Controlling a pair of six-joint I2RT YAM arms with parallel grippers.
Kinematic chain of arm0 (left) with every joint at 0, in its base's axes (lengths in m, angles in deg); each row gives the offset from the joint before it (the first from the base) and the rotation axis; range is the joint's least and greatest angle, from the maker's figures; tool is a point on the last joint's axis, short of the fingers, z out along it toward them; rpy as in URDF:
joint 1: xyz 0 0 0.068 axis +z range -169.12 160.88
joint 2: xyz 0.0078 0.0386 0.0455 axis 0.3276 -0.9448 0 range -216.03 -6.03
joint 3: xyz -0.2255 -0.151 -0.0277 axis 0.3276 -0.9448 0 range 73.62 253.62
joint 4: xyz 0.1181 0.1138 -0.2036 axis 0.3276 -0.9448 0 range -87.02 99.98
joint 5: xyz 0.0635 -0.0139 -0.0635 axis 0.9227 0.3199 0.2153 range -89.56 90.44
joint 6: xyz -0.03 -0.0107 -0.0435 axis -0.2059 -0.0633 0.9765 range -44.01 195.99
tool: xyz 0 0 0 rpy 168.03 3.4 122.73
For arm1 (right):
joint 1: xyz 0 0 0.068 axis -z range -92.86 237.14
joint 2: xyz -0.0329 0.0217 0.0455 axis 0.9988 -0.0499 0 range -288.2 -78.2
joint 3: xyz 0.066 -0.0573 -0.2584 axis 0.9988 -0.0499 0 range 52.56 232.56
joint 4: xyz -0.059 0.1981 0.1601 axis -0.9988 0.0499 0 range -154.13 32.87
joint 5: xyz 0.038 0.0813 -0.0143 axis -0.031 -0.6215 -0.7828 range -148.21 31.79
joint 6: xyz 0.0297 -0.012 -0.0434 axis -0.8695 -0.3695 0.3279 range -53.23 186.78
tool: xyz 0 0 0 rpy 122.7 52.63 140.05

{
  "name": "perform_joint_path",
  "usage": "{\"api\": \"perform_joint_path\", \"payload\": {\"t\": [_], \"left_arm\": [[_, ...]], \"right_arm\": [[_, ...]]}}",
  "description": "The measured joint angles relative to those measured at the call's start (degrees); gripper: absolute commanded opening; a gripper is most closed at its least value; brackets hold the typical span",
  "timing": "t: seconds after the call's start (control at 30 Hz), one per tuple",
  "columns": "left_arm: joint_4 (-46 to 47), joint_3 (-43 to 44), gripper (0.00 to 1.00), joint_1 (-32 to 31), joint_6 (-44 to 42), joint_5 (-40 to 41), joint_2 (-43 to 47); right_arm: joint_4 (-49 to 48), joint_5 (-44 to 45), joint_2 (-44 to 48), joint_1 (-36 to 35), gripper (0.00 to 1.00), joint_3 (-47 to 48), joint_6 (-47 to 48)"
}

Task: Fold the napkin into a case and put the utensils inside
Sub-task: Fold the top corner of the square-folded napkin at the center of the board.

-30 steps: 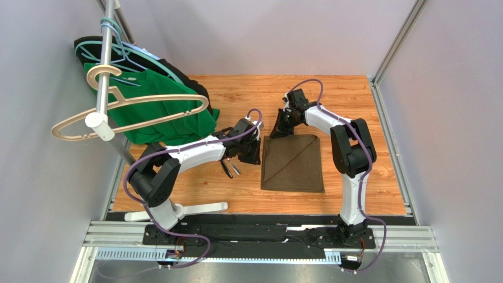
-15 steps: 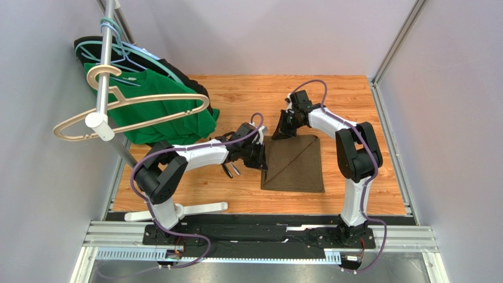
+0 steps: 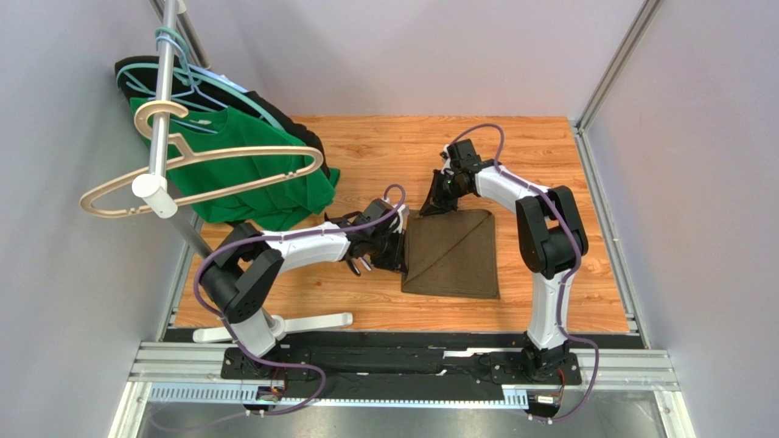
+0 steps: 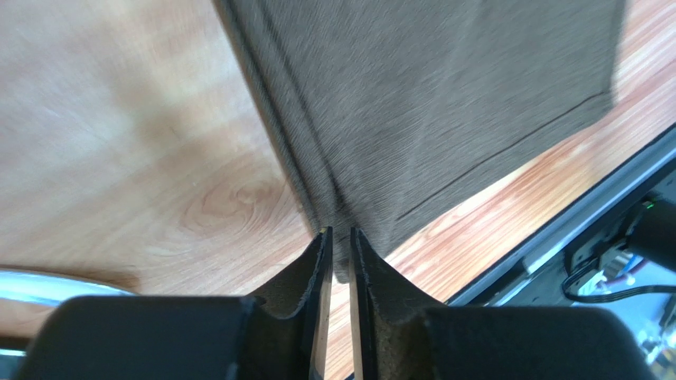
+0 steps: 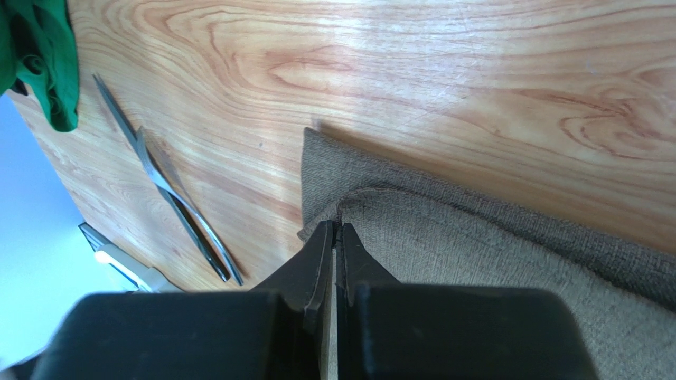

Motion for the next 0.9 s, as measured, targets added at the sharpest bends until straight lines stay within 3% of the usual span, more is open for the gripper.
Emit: {"api": "perform_joint_path", "payload": {"t": [0.13, 0.33, 0.4, 0.6, 0.73, 0.9], "left_arm": [[-2.5, 3.4, 0.27, 0.0, -1.0, 1.5, 2.4], [-2.5, 6.8, 0.23, 0.0, -1.3, -0.2, 2.9], [-2.1, 8.1, 0.22, 0.0, -1.3, -2.1, 1.4], [-1.2, 9.2, 0.22, -1.4, -1.3, -5.0, -3.4], [-1.2, 9.2, 0.24, -2.2, -1.3, -6.1, -4.6], [-1.2, 9.2, 0.25, -2.5, -1.3, -6.5, -4.8]], "right_arm": [[0.0, 0.0, -1.0, 0.0, 0.1, 0.0, 0.0], [0.5, 1.0, -1.2, 0.0, 0.39, 0.5, -0.2], [1.2, 2.4, -1.1, 0.0, 0.43, 1.1, 0.1], [3.5, 6.1, 4.0, 1.5, 0.49, -1.5, 2.6], [3.4, 6.2, 13.3, 5.6, 0.48, -9.1, 3.7], [2.2, 6.3, 16.4, 11.7, 0.48, -14.1, 5.1]]}}
